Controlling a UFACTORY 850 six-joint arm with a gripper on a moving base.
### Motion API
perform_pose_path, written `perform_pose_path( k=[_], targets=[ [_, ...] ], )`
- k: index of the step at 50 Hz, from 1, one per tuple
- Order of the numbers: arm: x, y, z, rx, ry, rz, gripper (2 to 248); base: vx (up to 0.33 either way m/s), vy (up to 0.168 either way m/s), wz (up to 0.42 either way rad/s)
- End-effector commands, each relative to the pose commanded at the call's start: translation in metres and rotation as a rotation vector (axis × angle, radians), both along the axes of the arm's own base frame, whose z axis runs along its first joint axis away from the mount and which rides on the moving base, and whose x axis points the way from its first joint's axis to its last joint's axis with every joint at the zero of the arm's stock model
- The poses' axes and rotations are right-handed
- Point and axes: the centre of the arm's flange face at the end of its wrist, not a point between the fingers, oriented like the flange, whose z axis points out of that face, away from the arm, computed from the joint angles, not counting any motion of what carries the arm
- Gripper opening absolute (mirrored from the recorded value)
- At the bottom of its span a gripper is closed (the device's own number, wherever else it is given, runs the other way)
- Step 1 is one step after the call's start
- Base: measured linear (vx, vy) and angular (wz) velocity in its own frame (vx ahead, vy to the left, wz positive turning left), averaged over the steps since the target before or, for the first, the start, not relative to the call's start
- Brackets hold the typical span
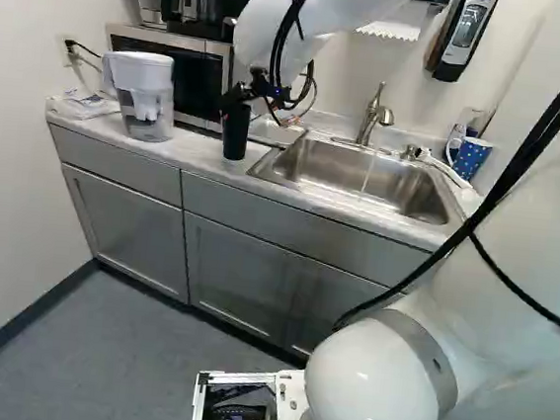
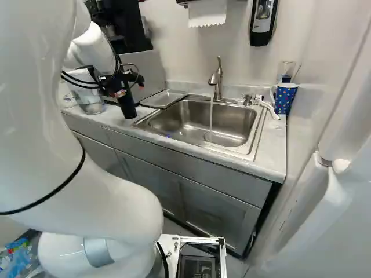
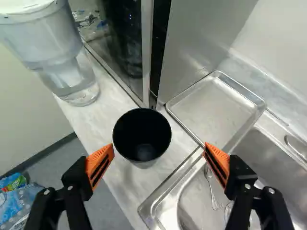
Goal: Rinse the cup and place it in the tray
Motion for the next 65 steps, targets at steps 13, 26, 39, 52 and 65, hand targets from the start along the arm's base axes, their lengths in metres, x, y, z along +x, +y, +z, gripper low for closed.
perform_pose_path(
  k=[13,26,39,52,65],
  targets=[
    [0.005,0.002,-0.015,-0.011,0.028,0.0,247,0.0,0.0,0.0],
    [0.008,0.004,-0.029,-0.015,0.042,0.003,247,0.0,0.0,0.0],
    [0.004,0.006,-0.043,-0.018,0.051,0.011,247,0.0,0.0,0.0],
    [-0.001,0.007,-0.057,-0.017,0.055,0.021,247,0.0,0.0,0.0],
    [-0.008,0.009,-0.07,-0.01,0.045,0.034,247,0.0,0.0,0.0]
  ],
)
